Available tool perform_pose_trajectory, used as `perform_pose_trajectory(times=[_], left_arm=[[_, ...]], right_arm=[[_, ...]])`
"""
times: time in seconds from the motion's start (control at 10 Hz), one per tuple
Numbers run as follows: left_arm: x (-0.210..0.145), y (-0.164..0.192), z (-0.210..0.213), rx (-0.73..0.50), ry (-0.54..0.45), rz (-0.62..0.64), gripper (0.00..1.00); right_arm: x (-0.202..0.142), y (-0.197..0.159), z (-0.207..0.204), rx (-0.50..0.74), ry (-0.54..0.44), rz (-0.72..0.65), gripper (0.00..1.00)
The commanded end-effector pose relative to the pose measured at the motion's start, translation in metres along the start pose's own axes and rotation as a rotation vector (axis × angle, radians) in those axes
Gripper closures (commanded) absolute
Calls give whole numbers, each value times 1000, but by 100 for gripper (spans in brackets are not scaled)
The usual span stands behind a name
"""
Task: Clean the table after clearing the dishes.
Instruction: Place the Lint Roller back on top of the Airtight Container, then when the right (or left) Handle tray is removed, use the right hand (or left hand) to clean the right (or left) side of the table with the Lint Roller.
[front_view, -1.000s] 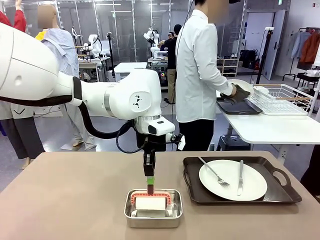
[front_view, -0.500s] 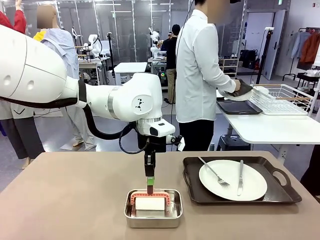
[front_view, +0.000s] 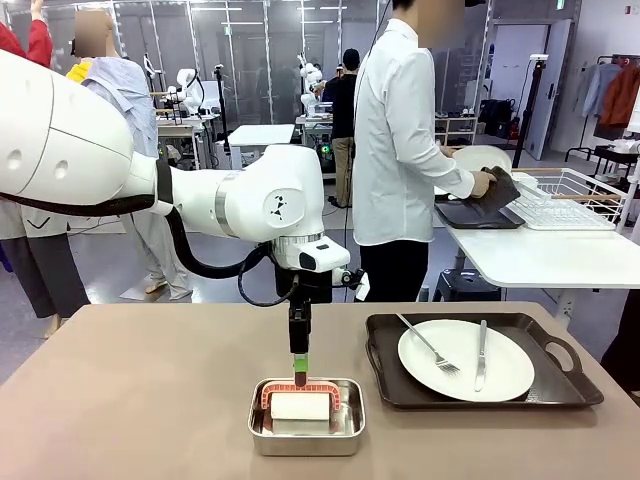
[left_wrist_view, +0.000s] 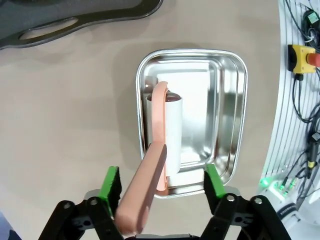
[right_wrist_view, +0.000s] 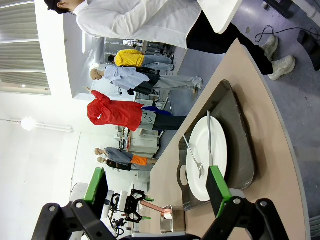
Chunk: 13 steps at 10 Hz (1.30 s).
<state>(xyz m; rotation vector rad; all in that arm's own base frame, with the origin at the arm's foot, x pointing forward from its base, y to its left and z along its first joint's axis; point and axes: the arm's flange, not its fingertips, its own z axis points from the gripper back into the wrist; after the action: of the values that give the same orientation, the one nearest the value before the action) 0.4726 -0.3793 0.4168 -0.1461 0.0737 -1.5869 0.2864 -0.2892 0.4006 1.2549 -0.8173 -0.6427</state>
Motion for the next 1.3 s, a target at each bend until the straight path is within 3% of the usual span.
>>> perform_pose_trajectory(times=[0.0, 1.2], left_arm=[[-4, -5, 4, 22, -11, 6, 0], [-3, 1, 4, 8, -5, 5, 0]], right_arm=[[0, 3, 1, 14, -11, -3, 0], [0, 3, 1, 14, -11, -3, 0]])
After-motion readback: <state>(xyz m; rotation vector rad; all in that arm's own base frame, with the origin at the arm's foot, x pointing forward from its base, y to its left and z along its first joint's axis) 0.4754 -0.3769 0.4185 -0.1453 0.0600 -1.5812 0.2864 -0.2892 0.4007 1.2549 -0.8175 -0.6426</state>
